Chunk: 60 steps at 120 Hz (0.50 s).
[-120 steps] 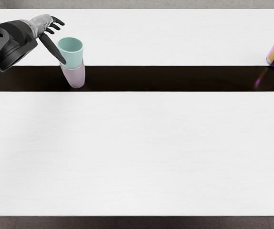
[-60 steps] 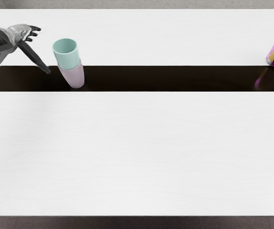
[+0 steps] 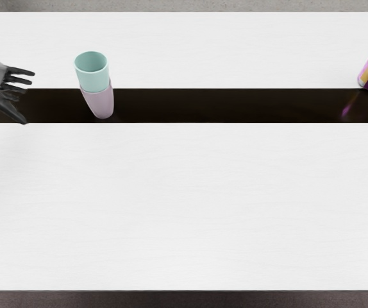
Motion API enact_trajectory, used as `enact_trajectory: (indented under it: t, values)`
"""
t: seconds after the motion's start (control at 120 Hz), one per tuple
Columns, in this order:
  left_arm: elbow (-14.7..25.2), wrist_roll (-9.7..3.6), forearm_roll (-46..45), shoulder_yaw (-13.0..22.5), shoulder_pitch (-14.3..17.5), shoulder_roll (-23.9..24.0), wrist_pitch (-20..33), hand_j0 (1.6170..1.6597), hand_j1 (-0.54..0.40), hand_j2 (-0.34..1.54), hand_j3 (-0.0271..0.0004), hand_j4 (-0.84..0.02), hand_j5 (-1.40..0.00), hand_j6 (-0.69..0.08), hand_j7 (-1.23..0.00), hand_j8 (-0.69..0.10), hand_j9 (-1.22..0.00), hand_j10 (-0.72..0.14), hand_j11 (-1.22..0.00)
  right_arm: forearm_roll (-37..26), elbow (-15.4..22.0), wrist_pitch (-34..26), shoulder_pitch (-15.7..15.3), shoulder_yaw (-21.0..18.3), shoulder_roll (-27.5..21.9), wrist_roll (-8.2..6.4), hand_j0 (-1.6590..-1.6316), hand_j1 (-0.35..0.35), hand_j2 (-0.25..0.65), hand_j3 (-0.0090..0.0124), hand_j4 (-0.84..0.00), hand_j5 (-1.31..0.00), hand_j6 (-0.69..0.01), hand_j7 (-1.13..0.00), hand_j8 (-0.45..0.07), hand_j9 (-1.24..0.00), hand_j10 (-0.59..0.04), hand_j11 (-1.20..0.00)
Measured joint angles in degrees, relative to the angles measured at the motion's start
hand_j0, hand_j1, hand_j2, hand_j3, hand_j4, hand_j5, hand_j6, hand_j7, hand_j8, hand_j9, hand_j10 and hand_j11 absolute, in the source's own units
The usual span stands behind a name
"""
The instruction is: Pick up cup and place in cup with left hand
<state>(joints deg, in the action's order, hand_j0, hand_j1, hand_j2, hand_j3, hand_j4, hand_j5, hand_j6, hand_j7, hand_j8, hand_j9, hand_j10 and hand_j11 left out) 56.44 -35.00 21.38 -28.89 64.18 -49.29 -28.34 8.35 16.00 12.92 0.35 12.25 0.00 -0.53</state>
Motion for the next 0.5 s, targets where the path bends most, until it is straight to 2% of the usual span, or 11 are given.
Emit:
enact_trajectory:
  t: [0.058,0.133,0.225,0.292,0.35,0.425,0.5]
  values:
    - [0.0,0.0,-7.6,0.0,-0.8,-2.1,-2.9,1.6581,0.332,0.0,0.0,-0.018,-0.02,-0.018,-0.02,-0.018,-0.02,-0.017,-0.02,0.0,0.0,0.0,0.0,0.0,0.0,0.0,-1.6581,-0.349,0.0,0.0,0.0,0.0,0.001,0.0,0.0,0.0,0.0,0.0]
    - [0.0,0.0,-17.1,0.0,-4.0,-2.4,-4.8,1.6581,0.334,0.0,0.0,-0.015,-0.02,-0.015,-0.02,-0.015,-0.02,-0.014,-0.02,0.0,0.0,0.0,0.0,0.0,0.0,0.0,-1.6581,-0.349,0.0,0.0,0.0,0.0,0.001,0.0,0.0,0.0,0.0,0.0]
    - [0.0,0.0,-23.8,0.0,-5.6,-2.3,-5.9,1.6581,0.337,0.0,0.0,-0.011,-0.01,-0.011,-0.01,-0.011,-0.01,-0.011,-0.01,0.0,0.0,0.0,0.0,0.0,0.0,0.0,-1.6581,-0.349,0.0,0.0,0.0,0.0,0.001,0.0,0.0,0.0,0.0,0.0]
    - [0.0,0.0,-28.7,-0.1,-9.6,-2.3,-6.3,1.6581,0.34,0.0,0.0,-0.009,-0.01,-0.009,-0.01,-0.009,-0.01,-0.008,-0.01,0.0,0.0,0.0,0.0,0.0,0.0,0.0,-1.6581,-0.349,0.0,0.0,0.0,0.0,0.001,0.0,0.001,0.0,0.0,0.0]
    - [0.1,0.0,-32.2,-0.1,-11.7,-2.4,-6.5,1.6581,0.341,0.0,0.0,-0.007,-0.01,-0.007,-0.01,-0.006,-0.01,-0.006,-0.01,0.0,0.0,0.0,0.0,0.0,0.0,0.0,-1.6581,-0.349,0.0,0.0,0.0,0.0,0.001,0.0,0.001,0.0,0.0,0.0]
    - [0.2,0.0,-34.6,-0.1,-12.6,-5.3,-6.6,1.6581,0.343,0.0,0.0,-0.005,-0.01,-0.004,-0.01,-0.004,-0.01,-0.004,-0.01,0.0,0.0,0.0,0.0,0.0,0.0,0.0,-1.6581,-0.349,0.0,0.0,0.0,0.0,0.001,0.0,0.001,0.0,0.0,0.0]
    - [0.2,0.0,-35.8,-0.1,-12.6,-5.7,-6.7,1.6581,0.344,0.0,0.0,-0.003,-0.01,-0.002,-0.01,-0.002,-0.01,-0.003,-0.01,0.0,0.0,0.0,0.0,0.0,0.0,0.0,-1.6581,-0.349,0.0,0.0,0.0,0.0,0.001,0.0,0.001,0.0,0.0,0.0]
